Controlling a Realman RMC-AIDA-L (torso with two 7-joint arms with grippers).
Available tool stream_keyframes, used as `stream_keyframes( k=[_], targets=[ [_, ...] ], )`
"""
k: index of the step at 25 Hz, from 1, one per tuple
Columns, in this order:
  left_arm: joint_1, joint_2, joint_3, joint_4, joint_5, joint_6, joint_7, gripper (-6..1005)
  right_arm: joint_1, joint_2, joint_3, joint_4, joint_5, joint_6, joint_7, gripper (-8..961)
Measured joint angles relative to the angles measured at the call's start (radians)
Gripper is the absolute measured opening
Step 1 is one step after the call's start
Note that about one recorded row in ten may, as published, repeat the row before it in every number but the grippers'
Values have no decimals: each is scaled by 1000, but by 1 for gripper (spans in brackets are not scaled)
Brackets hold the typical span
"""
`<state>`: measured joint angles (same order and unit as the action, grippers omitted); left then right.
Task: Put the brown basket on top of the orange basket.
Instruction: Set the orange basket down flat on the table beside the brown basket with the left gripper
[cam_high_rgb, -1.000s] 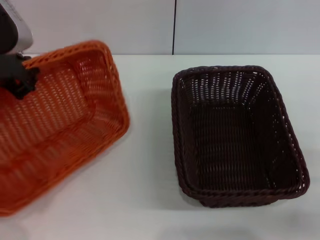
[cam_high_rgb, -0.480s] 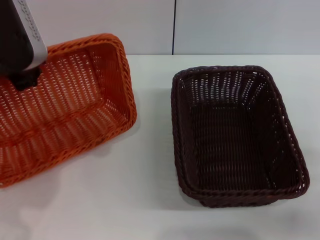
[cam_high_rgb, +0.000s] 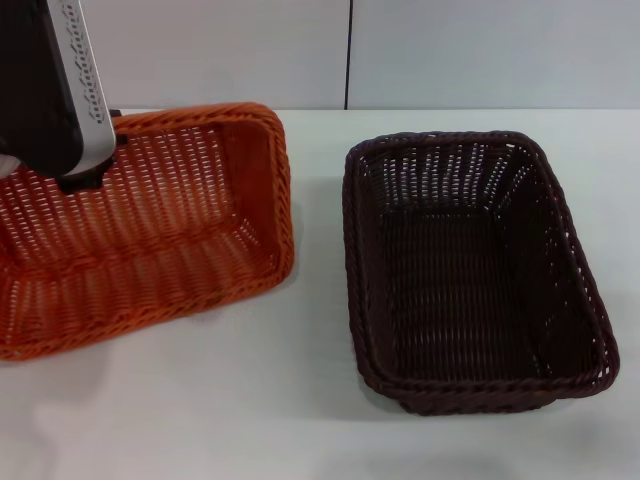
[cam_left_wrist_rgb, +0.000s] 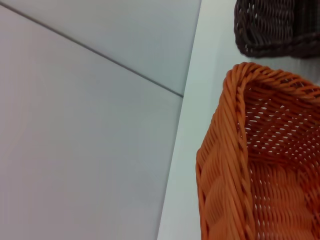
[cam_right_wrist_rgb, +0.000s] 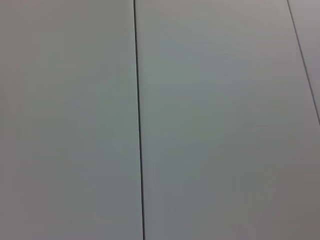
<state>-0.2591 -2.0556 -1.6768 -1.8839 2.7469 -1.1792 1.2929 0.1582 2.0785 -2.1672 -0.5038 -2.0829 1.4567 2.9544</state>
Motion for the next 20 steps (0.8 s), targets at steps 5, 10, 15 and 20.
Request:
stream_keyframes(
  k=[5, 10, 15, 20],
  targets=[
    [-18, 0, -78, 48, -120, -24, 92, 168, 1, 0, 0, 0, -1, -2, 0, 702],
    [-35, 2, -181, 81, -250, -105, 197, 170, 0, 0, -2, 2, -3, -3, 1, 702],
    [-60, 3, -266, 107, -315, -214, 256, 177, 0, 0, -7, 2, -6, -5, 2, 702],
    [-64, 4, -277, 115, -341, -249, 276, 185, 0, 0, -14, 2, -5, -7, 2, 702]
  ],
)
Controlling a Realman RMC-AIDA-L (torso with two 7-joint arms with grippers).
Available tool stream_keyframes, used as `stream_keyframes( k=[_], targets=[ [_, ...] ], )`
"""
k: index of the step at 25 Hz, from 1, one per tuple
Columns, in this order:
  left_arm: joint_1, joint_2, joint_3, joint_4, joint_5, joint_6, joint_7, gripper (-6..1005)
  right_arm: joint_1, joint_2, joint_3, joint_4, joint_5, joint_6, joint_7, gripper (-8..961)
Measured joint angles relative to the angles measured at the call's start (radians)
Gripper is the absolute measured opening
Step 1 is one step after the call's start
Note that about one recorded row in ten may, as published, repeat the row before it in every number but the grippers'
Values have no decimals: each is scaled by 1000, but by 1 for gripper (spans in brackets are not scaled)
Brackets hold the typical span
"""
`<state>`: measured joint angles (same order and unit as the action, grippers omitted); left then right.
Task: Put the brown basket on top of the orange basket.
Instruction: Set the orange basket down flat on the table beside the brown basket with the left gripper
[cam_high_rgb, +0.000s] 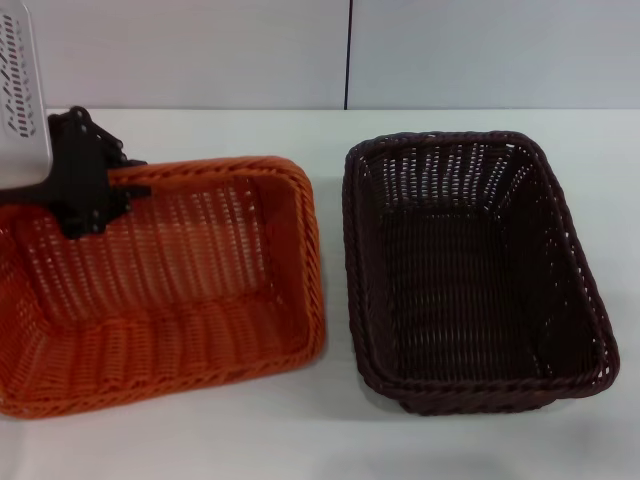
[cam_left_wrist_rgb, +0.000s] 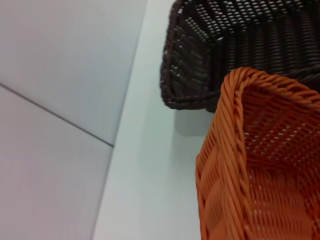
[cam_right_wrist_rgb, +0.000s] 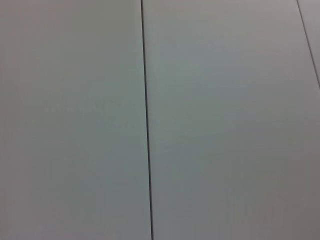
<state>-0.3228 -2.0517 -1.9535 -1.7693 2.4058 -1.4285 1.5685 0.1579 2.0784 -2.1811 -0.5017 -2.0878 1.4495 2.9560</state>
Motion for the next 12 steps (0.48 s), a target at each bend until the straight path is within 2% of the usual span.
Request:
stream_keyframes(
  k=[6, 8, 12],
  targets=[
    [-59, 0, -8, 90, -11, -48, 26, 194, 0, -2, 0, 3, 0, -2, 0, 702],
    [-100, 1, -9, 150, -5, -50, 28, 196, 0, -2, 0, 3, 0, -5, 0, 702],
    [-141, -1, -14, 220, -3, -34, 39, 202, 1, -1, 0, 6, 0, -7, 0, 702]
  ],
)
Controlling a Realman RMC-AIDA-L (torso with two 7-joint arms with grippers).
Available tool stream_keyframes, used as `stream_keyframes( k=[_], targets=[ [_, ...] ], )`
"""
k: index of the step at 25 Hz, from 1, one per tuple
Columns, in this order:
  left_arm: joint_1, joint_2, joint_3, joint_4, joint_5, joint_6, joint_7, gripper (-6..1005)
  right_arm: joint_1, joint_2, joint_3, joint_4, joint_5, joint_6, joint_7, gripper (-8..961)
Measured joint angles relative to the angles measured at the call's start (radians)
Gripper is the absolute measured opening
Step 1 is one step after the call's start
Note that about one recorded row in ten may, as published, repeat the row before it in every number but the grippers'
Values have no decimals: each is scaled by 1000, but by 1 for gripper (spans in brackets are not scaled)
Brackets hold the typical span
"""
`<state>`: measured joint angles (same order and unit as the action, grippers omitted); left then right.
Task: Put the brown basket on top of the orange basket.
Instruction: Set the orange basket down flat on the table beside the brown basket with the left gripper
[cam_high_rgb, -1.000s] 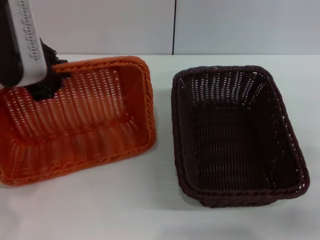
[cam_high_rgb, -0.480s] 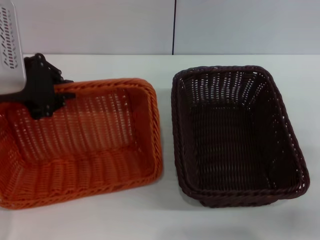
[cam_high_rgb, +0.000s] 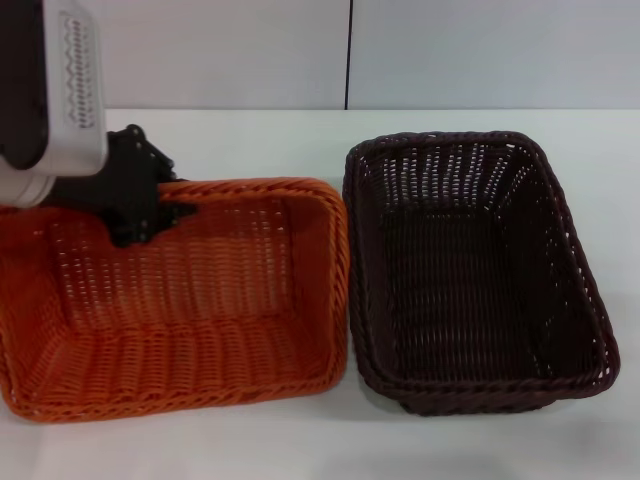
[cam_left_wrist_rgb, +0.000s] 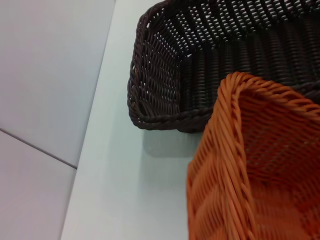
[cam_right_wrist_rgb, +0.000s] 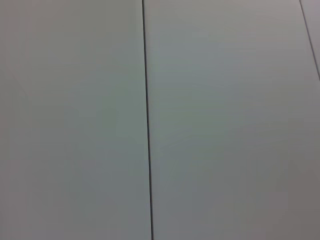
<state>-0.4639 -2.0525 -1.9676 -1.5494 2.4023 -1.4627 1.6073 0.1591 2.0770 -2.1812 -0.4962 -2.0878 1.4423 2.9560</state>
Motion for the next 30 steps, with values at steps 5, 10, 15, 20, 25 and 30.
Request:
stream_keyframes(
  k=[5, 10, 15, 20, 25, 30],
  targets=[
    [-80, 1, -12, 137, -2, 37, 5, 210, 0, 0, 0, 1, 1, 0, 0, 702],
    [-131, -5, -9, 229, 9, 81, -3, 217, 1, 0, 0, 1, 1, 0, 0, 702],
    [-141, -6, -2, 235, 8, 126, -41, 225, 1, 0, 0, 1, 2, 0, 0, 701],
    [-143, -8, 13, 236, 4, 145, -48, 359, 3, -1, 1, 1, 2, 0, 0, 701],
    [-140, -8, 38, 236, 10, 180, -50, 517, 9, -3, 1, 1, 3, 0, 0, 701],
    [-111, -10, 48, 183, 9, 270, -62, 667, 9, -3, 1, 3, 3, -2, 0, 701]
  ],
)
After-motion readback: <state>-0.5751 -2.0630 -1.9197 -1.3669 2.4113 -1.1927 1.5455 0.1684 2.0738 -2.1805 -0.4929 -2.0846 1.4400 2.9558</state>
